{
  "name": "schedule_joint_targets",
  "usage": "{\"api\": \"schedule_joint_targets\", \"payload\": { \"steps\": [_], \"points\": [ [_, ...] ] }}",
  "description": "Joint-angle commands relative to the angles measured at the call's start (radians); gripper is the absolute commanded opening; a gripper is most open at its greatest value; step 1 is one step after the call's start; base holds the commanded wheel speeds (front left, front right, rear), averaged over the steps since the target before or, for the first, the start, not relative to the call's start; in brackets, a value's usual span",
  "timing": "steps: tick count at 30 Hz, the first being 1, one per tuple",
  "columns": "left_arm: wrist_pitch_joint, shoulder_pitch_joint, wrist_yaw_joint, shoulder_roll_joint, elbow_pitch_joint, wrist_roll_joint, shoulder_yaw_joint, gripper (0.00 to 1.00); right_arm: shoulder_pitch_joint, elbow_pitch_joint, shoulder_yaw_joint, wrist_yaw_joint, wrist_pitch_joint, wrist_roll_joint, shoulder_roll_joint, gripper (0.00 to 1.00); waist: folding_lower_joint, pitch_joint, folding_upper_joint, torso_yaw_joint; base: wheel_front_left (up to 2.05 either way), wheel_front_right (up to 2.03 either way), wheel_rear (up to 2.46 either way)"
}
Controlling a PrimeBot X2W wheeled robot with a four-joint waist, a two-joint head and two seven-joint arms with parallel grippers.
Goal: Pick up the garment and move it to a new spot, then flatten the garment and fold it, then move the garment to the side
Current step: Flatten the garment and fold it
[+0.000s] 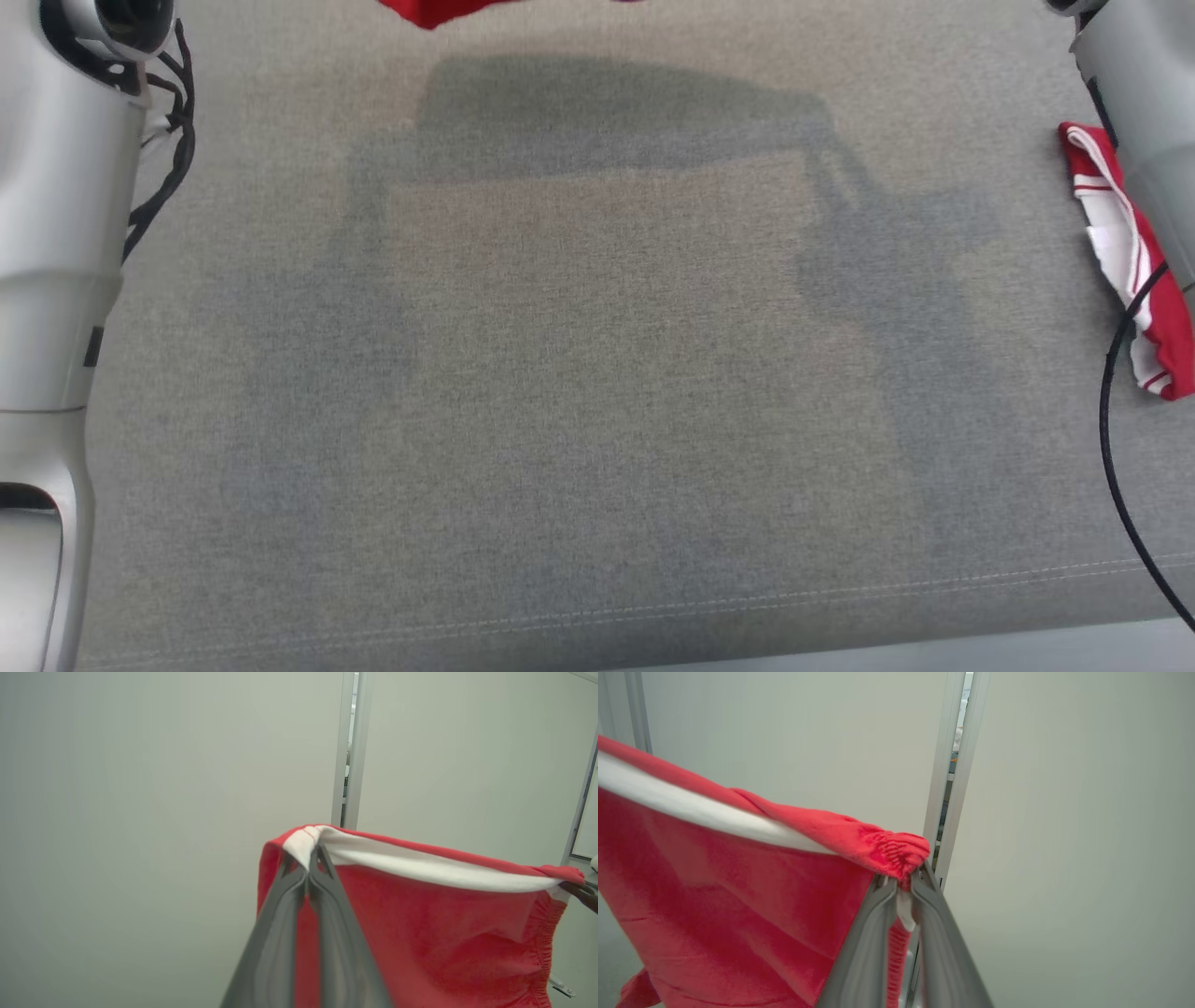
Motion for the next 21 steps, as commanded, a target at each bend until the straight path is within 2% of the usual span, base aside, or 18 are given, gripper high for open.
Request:
{"api": "schedule_joint_targets", "payload": {
  "steps": [1,7,12,16,17,21],
  "points": [
    [-0.024,0.009,-0.020,-0.007,0.033,0.003,-0.007,0.00,0.008,0.034,0.005,-0.002,-0.024,-0.008,0.012,0.00,0.0000,0.125,0.0000,0.055,0.00,0.00,0.00],
    [-0.085,0.112,-0.084,-0.032,0.085,-0.038,-0.020,0.00,0.107,0.085,0.099,-0.002,-0.045,0.022,0.035,0.00,0.0000,0.155,0.0000,0.071,0.00,0.00,0.00],
    [-0.107,0.265,-0.117,-0.020,0.038,-0.072,-0.036,0.00,0.229,0.029,0.221,-0.002,-0.044,0.116,0.011,0.00,0.0000,0.135,0.0000,0.071,0.00,0.00,0.00],
    [-0.106,0.439,-0.120,0.029,-0.064,-0.113,-0.033,0.00,0.340,-0.043,0.279,-0.002,0.002,0.251,-0.024,0.00,0.0000,0.095,0.0000,0.060,0.00,0.00,0.00],
    [-0.106,0.439,-0.120,0.029,-0.064,-0.113,-0.033,0.00,0.340,-0.043,0.279,-0.002,0.002,0.251,-0.024,0.00,0.0000,0.095,0.0000,0.060,0.00,0.00,0.00],
    [-0.071,0.634,-0.081,0.093,-0.184,-0.141,-0.036,0.00,0.445,-0.138,0.341,-0.002,0.096,0.377,-0.088,0.00,0.0000,0.048,0.0000,0.058,0.00,0.00,0.00]
  ]
}}
